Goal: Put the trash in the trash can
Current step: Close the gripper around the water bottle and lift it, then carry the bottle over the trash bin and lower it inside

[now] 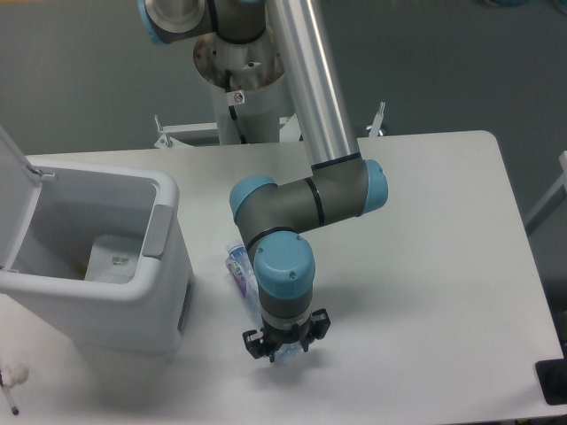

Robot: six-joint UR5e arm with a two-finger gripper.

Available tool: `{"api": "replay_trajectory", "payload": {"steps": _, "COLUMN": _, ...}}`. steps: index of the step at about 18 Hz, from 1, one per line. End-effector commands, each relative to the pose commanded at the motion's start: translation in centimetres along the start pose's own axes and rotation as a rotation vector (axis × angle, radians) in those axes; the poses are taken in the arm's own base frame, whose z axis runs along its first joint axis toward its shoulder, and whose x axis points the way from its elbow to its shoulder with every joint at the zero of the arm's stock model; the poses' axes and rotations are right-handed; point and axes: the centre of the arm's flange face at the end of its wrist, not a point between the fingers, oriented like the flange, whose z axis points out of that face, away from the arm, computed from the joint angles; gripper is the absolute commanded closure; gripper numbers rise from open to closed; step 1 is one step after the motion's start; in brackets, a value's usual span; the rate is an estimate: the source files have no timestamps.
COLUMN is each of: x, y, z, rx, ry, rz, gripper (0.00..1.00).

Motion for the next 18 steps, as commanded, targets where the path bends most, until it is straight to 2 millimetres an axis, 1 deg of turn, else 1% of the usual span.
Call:
{"api": "replay_trajectory", "payload": {"steps": 2, "x": -0.4, "y": -1.5, "z": -2.6, "rx": 0.056, "ry": 0.009, "rz": -0.005, "gripper": 0.48}}
{"api": "replay_trajectory", "payload": {"steps": 4, "x": -0.8, "y": -3.5, "z": -5.7, "rx": 0.126, "ry": 0.037, "rz": -0.012, "gripper": 0.48}}
{"api": "replay_trajectory", "payload": {"steps": 6, "x": -2.2, "y": -5.4, "z": -9.0, "rx": 0.198, "ry": 0.060, "rz": -0.035, "gripper": 0.48}}
{"api": "replay_trajectory", "payload": {"steps": 8, "x": -3.2, "y": -6.7, "z": -12.5, "rx": 0.267, "ry": 0.103, "rz": -0.046, "gripper": 0.48}}
{"api": "replay_trajectory", "payload": {"steps": 9, "x": -4.0, "y": -7.2, "z": -14.6, "rx": 0.304, "ry": 0.131, "rz": -0.051, "gripper": 0.48}}
{"api": "replay_trajectory", "payload": {"steps": 10, "x": -4.8, "y": -7.6, "z": -17.0, "rx": 0.345, "ry": 0.163, "rz": -0.056, "gripper": 0.48}}
{"api": "replay_trajectory", "payload": {"steps": 12, "x": -6.2, "y": -8.2, "z": -21.3, "rx": 0.416, "ry": 0.232, "rz": -0.081, "gripper": 0.48}}
{"api": "replay_trajectory", "payload": {"steps": 14, "x": -7.7, "y": -8.5, "z": -25.7, "rx": 0.489, "ry": 0.297, "rz": -0.086, "gripper": 0.48}}
{"api": "replay_trajectory", "payload": {"steps": 17, "x": -9.7, "y": -8.2, "z": -31.0, "rx": 0.567, "ry": 0.399, "rz": -0.115, "gripper": 0.48}}
{"api": "replay_trajectory", "payload": {"steps": 18, "x": -9.8, "y": -7.9, "z": -32.1, "rx": 0.583, "ry": 0.421, "rz": -0.117, "gripper": 0.48}}
